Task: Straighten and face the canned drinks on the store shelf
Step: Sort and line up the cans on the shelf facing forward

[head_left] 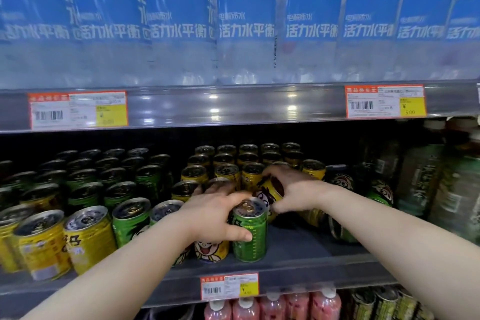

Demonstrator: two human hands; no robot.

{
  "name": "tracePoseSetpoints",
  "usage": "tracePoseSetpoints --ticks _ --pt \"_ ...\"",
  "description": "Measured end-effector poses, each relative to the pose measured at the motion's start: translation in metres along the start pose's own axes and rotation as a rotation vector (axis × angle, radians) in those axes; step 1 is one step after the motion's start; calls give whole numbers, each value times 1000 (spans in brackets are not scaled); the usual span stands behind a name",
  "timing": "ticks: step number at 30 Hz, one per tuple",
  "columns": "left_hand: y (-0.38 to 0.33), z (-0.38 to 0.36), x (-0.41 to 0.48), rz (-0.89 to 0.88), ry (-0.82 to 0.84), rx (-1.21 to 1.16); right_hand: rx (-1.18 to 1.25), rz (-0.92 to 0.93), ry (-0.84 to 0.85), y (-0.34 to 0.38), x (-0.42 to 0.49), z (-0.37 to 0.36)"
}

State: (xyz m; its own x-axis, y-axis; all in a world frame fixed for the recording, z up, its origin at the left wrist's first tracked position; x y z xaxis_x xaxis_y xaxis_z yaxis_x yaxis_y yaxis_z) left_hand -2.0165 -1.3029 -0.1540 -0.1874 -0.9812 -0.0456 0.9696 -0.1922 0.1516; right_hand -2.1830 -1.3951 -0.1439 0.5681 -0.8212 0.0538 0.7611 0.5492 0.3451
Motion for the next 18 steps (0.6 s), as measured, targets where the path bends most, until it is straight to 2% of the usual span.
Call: tracePoseSetpoints --ticks 7,10,12,14,16,18 --pt "1 0 -2 -11 -12 -20 104 10 -45 20 -1 3" --pt "1 2 -1 -2 2 -70 -146 -167 -42 -1 -16 23" --pt "-3 5 4 7 -12 -76 -353 -331 61 -19 -31 26" --pt "-11 8 12 -18 -25 -69 -442 -448 143 -30 -43 16" --pt "-20 9 20 -75 -5 -79 -464 -471 97 -34 -47 4" --pt "-26 7 25 -121 21 -77 -511 -429 -17 -34 -46 -2"
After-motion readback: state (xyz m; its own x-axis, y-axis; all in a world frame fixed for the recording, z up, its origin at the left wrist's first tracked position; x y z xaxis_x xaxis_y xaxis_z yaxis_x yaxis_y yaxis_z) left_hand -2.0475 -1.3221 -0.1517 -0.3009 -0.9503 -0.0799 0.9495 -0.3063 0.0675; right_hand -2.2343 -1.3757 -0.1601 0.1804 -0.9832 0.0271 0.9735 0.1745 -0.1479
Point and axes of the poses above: each hand's wrist, its own x-axis towards the middle knuckle, its own z-axis out of the back of the hand, y = z × x, the point moved 3 cm from there along x, towards the middle knuckle, and after that the axes turned 9 degrees about x, right-handed, at the moved point
